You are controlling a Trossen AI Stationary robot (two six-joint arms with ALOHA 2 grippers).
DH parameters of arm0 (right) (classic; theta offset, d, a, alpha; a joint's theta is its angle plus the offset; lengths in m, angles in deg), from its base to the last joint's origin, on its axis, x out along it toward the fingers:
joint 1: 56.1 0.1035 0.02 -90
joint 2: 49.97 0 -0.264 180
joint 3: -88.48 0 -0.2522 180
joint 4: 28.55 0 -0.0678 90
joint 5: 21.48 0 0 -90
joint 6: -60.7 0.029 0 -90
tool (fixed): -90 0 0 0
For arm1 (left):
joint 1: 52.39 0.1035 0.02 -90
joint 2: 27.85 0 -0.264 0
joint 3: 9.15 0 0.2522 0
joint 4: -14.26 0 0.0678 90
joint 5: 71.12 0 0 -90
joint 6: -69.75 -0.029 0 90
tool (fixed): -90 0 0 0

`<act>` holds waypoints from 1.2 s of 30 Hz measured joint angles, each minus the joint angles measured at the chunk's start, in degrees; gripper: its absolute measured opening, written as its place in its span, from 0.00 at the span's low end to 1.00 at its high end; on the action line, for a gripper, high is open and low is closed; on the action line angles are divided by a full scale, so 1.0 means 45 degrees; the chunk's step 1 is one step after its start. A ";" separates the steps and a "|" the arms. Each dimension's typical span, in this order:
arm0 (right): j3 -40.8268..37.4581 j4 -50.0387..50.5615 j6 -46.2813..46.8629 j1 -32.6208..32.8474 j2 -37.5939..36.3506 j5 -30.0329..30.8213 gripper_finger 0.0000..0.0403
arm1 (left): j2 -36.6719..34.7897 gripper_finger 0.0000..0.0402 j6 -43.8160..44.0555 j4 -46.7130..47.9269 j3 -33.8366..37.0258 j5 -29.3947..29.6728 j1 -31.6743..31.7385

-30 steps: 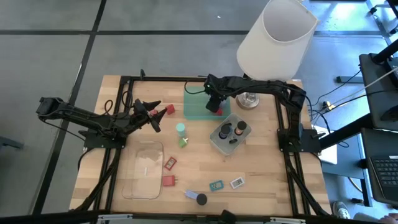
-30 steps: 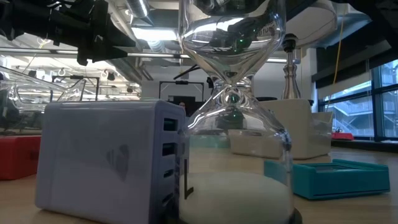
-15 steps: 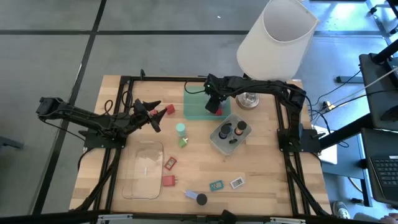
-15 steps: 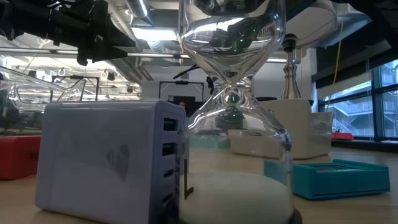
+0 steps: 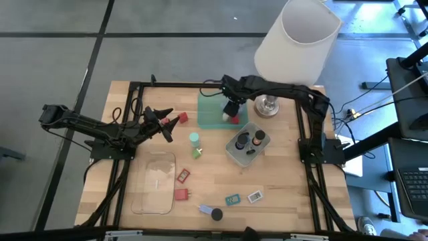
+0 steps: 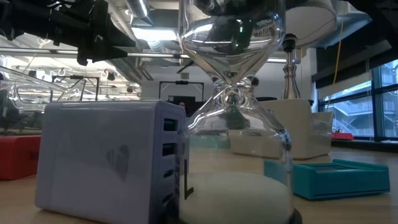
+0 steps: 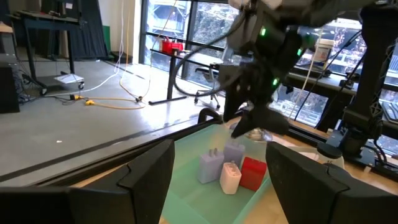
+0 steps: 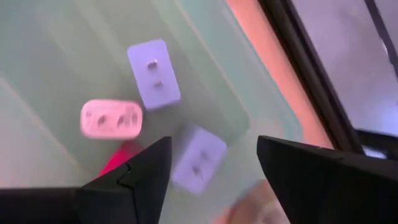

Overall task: Pick & Place Office items
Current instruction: Put the blue digital clock into the transparent bin

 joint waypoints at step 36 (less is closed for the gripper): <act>-0.5771 -0.4021 0.2642 1.2169 -0.4106 -0.0429 0.53 | 0.0001 0.63 0.1470 0.0612 0.0005 -0.2011 -0.0005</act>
